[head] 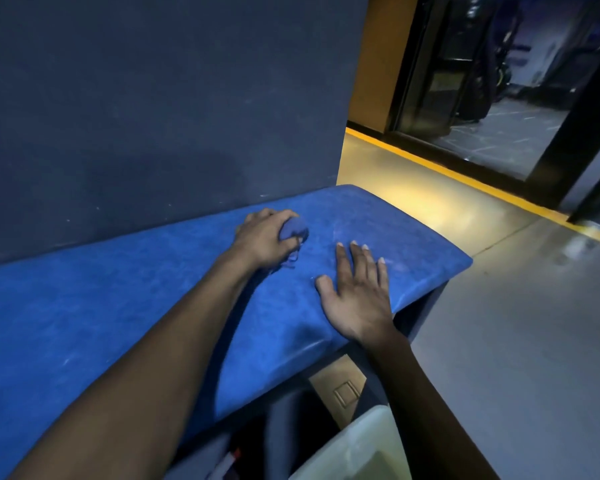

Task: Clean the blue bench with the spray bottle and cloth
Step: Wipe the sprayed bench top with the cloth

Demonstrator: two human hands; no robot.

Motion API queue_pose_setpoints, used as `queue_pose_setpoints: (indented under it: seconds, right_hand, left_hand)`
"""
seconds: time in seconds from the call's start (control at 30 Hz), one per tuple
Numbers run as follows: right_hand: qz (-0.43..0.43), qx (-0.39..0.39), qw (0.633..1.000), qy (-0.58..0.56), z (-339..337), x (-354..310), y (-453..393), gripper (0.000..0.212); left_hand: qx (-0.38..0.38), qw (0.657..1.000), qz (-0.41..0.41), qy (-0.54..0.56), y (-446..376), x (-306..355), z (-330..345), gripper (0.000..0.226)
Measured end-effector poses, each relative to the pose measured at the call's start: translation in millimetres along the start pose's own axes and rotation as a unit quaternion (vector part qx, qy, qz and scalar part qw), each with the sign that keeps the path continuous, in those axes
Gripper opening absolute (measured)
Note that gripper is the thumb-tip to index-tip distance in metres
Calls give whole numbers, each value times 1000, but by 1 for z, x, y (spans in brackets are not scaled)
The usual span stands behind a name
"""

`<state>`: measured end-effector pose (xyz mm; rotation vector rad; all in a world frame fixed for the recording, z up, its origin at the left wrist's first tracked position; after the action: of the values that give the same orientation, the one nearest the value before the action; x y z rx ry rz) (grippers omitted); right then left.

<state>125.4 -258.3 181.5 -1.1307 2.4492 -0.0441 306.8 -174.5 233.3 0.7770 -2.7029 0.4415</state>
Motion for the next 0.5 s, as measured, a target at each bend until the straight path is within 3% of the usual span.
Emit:
queue_pose_setpoints:
  seconds: [0.07, 0.27, 0.4, 0.5]
  right_hand:
    - [0, -3, 1000, 6, 0, 0, -1, 75]
    - [-8, -1, 1000, 11, -3, 1, 3, 80]
    - [-7, 13, 1000, 4, -2, -1, 5, 72]
    - [-6, 24, 1000, 8, -2, -2, 6, 68]
  left_hand:
    - [-10, 1000, -11, 6, -8, 18, 10, 38]
    - [-57, 992, 109, 35, 66, 2, 0, 41]
    - [-15, 998, 53, -7, 37, -31, -8, 44]
    - [24, 999, -25, -40, 4, -12, 2, 40]
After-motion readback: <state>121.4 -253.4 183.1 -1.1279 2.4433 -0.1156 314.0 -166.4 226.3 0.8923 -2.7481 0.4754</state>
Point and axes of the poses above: each hand's wrist, its own y-axis away from the middle knuckle, its own z-axis out of the palm, x = y × z, the point moved 1 cm from there along -y, towards the middle knuckle, and after that the axes turned 3 degrees about -y, right-handed, at the moved point
